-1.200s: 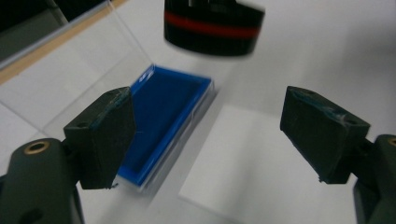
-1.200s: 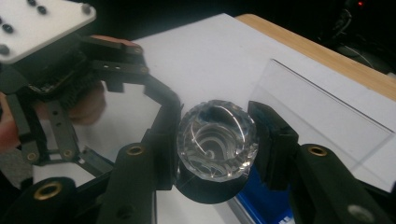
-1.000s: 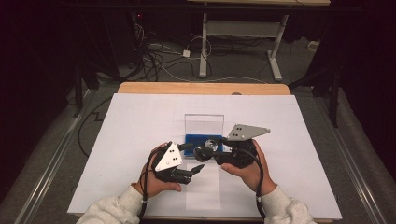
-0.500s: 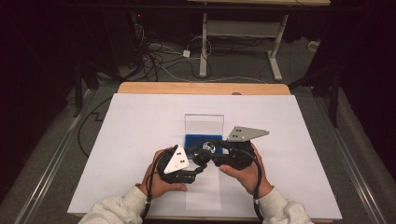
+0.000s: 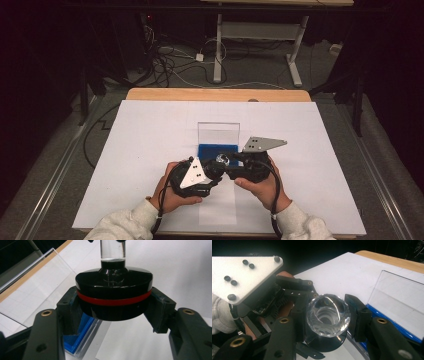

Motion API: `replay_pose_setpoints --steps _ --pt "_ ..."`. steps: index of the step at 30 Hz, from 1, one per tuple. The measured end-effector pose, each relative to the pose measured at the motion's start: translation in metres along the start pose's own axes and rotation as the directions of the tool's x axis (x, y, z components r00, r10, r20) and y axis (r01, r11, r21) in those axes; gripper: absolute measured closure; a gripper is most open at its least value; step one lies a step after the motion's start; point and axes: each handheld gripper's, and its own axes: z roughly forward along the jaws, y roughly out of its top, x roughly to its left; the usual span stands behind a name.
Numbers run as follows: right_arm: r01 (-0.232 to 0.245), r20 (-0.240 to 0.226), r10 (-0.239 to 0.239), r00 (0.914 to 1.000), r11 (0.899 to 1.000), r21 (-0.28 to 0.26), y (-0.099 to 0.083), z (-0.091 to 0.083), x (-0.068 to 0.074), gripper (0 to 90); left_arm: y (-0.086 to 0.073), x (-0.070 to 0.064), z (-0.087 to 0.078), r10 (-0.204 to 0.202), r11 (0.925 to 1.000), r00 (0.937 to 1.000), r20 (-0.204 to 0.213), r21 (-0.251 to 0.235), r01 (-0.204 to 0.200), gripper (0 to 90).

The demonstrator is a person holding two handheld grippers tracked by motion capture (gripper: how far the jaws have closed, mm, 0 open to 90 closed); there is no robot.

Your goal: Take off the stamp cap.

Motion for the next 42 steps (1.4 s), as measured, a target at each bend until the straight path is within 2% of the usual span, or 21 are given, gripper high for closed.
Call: replay_pose_setpoints --steps 4,6,11,14,20,21,22,23,24,25,27,28,30,32,33,36,42 --pt "0.004 -0.006 -0.004 1.0000 1.000 0.002 -0.001 0.000 0.001 57.0 0.001 0.002 -0.002 0.007 0.9998 0.9998 0.019 0.020 -0.007 36.8" --pt "0.013 -0.006 -0.013 0.9999 1.000 0.003 -0.001 0.000 0.001 56.9 0.001 0.004 -0.002 -0.011 0.9997 0.9991 0.042 0.023 0.010 36.9" --pt "0.032 -0.007 -0.032 0.9994 0.999 0.006 -0.003 0.001 0.004 57.0 0.001 0.006 -0.003 -0.021 0.9991 0.9966 0.080 0.039 0.018 37.0" --pt "0.033 -0.012 -0.033 0.9994 0.999 0.001 -0.004 0.000 0.004 57.0 0.001 0.006 -0.003 -0.023 0.9989 0.9958 0.088 0.042 0.020 37.0" --pt "0.057 0.008 -0.057 0.9983 0.998 -0.004 -0.007 0.001 0.008 56.9 0.000 0.007 -0.001 -0.035 0.9983 0.9932 0.111 0.051 0.029 37.1" --pt "0.057 0.010 -0.057 0.9983 0.998 -0.004 -0.007 0.001 0.008 56.9 -0.001 0.008 -0.001 -0.046 0.9978 0.9913 0.123 0.054 0.040 37.1" --pt "0.062 0.011 -0.062 0.9980 0.998 -0.006 -0.008 0.001 0.009 57.0 -0.004 0.013 -0.001 -0.103 0.9938 0.9873 0.121 0.055 0.097 37.2" --pt "0.088 0.025 -0.088 0.9958 0.996 -0.010 -0.007 -0.001 0.011 57.0 -0.009 0.022 -0.001 -0.158 0.9865 0.9815 0.108 0.059 0.152 37.2" --pt "0.103 0.021 -0.102 0.9946 0.994 -0.023 -0.006 -0.004 0.013 57.1 -0.014 0.030 -0.004 -0.198 0.9799 0.9757 0.094 0.045 0.194 37.2" --pt "0.096 -0.011 -0.097 0.9953 0.995 -0.033 -0.005 -0.008 0.014 57.1 -0.016 0.035 -0.008 -0.199 0.9796 0.9750 0.100 0.049 0.195 37.2" --pt "0.136 0.032 -0.135 0.9903 0.990 -0.029 -0.002 -0.012 0.020 57.1 -0.016 0.037 -0.013 -0.176 0.9841 0.9809 0.084 0.042 0.173 37.1" --pt "0.129 0.025 -0.128 0.9915 0.991 -0.041 -0.002 -0.014 0.020 57.1 -0.016 0.036 -0.015 -0.164 0.9861 0.9831 0.082 0.042 0.161 37.1" --pt "0.130 0.043 -0.128 0.9909 0.990 -0.048 0.000 -0.017 0.019 57.1 -0.017 0.037 -0.016 -0.147 0.9885 0.9865 0.072 0.046 0.144 37.1" --pt "0.126 0.039 -0.124 0.9915 0.991 -0.049 0.001 -0.019 0.018 57.0 -0.019 0.038 -0.017 -0.146 0.9885 0.9867 0.071 0.048 0.143 37.1" --pt "0.131 0.054 -0.129 0.9902 0.991 -0.041 0.001 -0.022 0.018 57.0 -0.023 0.040 -0.018 -0.151 0.9875 0.9866 0.062 0.054 0.148 37.1" --pt "0.132 0.061 -0.129 0.9898 0.991 -0.037 0.000 -0.027 0.016 57.1 -0.029 0.044 -0.021 -0.155 0.9859 0.9868 0.048 0.071 0.151 37.1" --pt "0.127 0.098 -0.126 0.9872 0.992 -0.013 -0.004 -0.037 0.009 57.0 -0.033 0.049 -0.028 -0.159 0.9851 0.9866 0.034 0.071 0.156 37.0"
